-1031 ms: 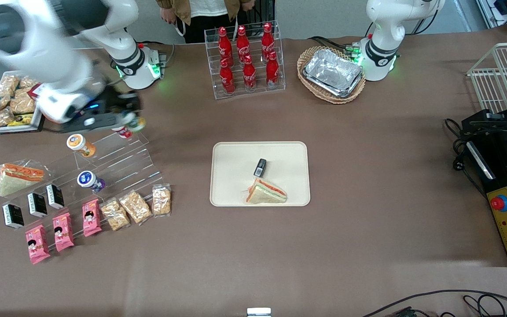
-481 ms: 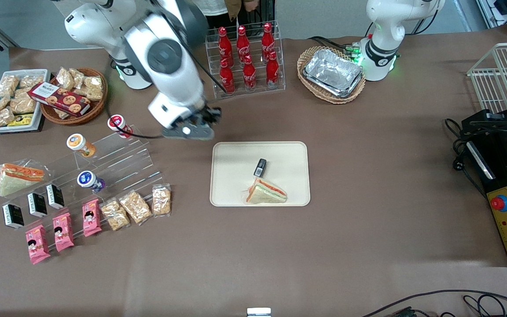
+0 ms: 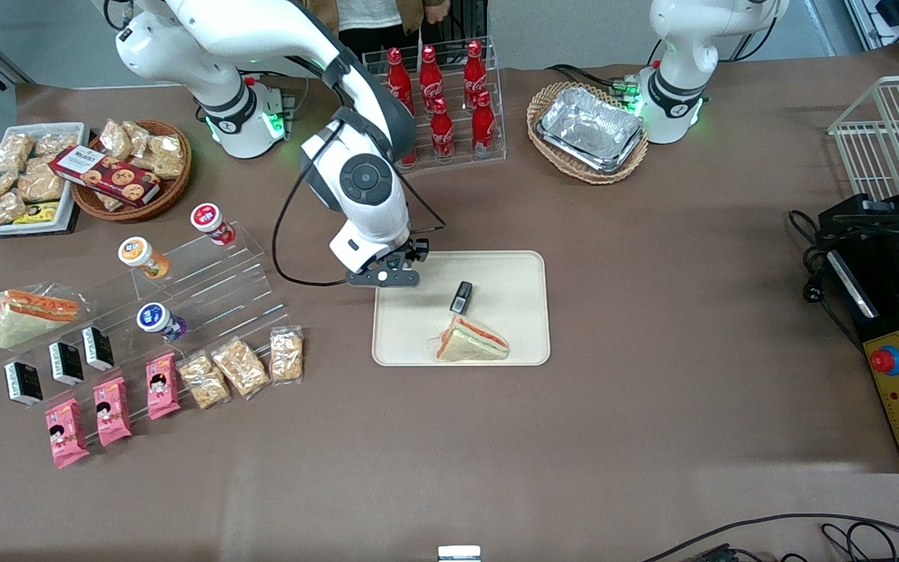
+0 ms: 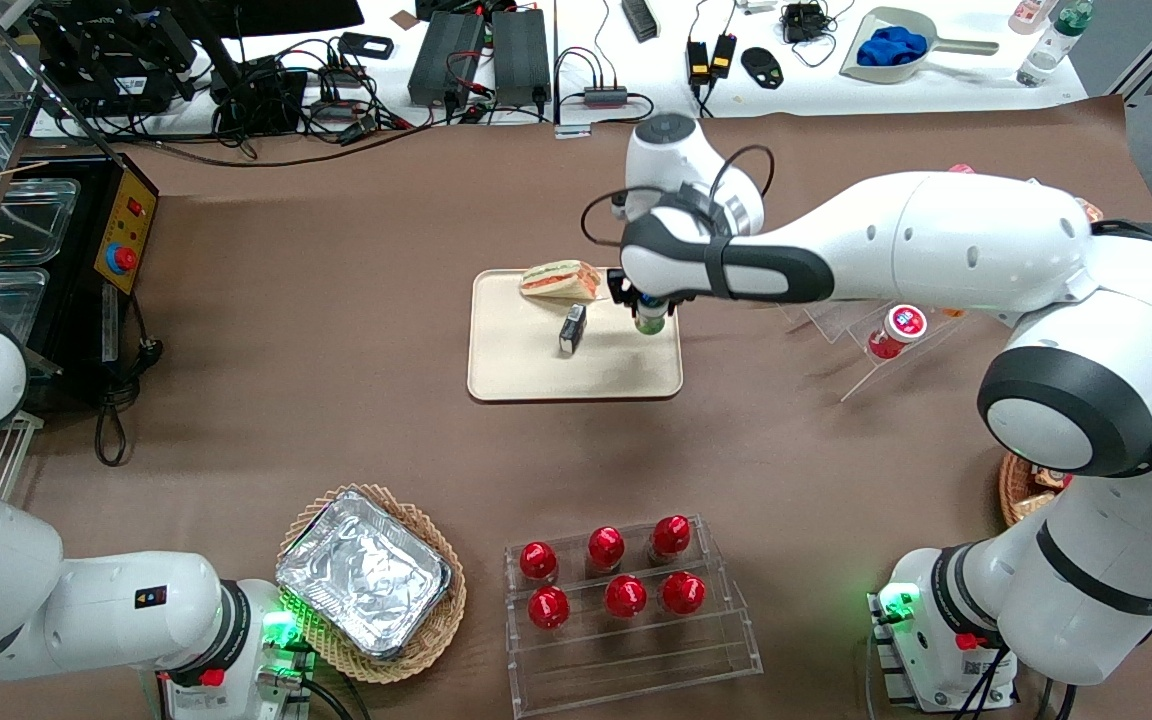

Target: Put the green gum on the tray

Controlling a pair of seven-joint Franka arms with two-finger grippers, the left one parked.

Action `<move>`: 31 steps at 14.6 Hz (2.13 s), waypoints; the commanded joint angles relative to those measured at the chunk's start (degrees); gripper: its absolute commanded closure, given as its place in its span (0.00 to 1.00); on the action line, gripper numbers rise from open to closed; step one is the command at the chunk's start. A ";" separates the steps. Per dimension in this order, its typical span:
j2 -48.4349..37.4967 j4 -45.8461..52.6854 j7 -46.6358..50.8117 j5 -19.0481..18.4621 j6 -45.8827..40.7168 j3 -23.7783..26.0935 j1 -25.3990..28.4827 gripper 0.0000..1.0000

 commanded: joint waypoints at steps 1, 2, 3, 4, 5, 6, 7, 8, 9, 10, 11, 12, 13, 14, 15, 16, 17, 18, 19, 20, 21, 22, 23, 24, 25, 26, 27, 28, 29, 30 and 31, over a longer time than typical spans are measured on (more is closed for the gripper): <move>0.75 -7.02 1.56 0.58 11.05 -0.68 2.86 0.63; 1.80 -7.56 1.56 0.58 13.00 -0.68 2.95 0.63; 2.86 -7.48 1.56 0.58 13.89 -0.68 2.95 0.63; 3.65 -7.48 1.48 0.58 14.68 -0.68 2.95 0.63; 4.53 -7.48 1.21 0.49 15.39 -0.68 2.86 0.63; 5.32 -7.48 1.21 0.49 16.09 -0.68 2.95 0.63; 5.68 -7.48 1.21 0.49 16.79 -0.68 2.95 0.63; 5.86 -7.48 1.21 0.49 16.89 -0.68 2.95 0.63; 5.86 -7.48 1.21 0.58 16.89 -0.68 2.95 0.62; 5.77 -7.39 1.30 0.58 16.80 -0.68 2.86 0.60; 5.68 -7.39 1.47 0.67 16.71 -0.68 2.86 0.36; 5.59 -7.39 1.65 0.67 16.71 -0.68 2.95 0.01; 5.42 -7.39 1.56 0.67 16.54 -0.68 2.86 0.00; 5.24 -7.30 1.56 0.67 16.36 -0.68 2.86 0.00; 4.81 -7.13 1.56 0.67 16.01 -0.68 2.77 0.00; 4.02 -7.12 1.39 0.67 15.75 -0.76 2.60 0.00; 2.53 -7.04 0.95 0.67 14.79 -0.77 2.07 0.00; 0.52 -6.86 0.51 0.67 12.25 -1.20 1.89 0.00; -1.77 -6.69 0.33 0.58 8.92 -1.64 1.54 0.00; -4.75 -6.51 -0.45 0.58 5.06 -1.91 0.15 0.00; -7.56 -6.42 -2.20 0.58 1.19 -2.00 -1.34 0.00; -10.11 -6.33 -4.91 0.58 -2.41 -2.00 -3.27 0.00; -12.40 -6.33 -8.07 0.58 -5.23 -2.00 -5.21 0.00; -14.34 -6.33 -10.72 0.58 -6.91 -2.00 -7.05 0.00; -16.18 -6.25 -12.83 0.49 -8.76 -2.00 -8.55 0.00; -17.77 -5.90 -14.68 0.41 -11.13 -2.08 -10.05 0.00; -19.53 -5.81 -16.61 0.14 -13.76 -2.08 -11.80 0.00; -21.46 -5.81 -18.81 0.06 -15.79 -2.08 -13.65 0.00; -23.13 -5.81 -21.35 -0.03 -17.81 -2.08 -15.58 0.00; -24.89 -5.81 -24.07 -0.03 -19.40 -2.08 -17.77 0.00; -26.47 -5.81 -26.89 -0.03 -20.54 -2.08 -19.88 0.00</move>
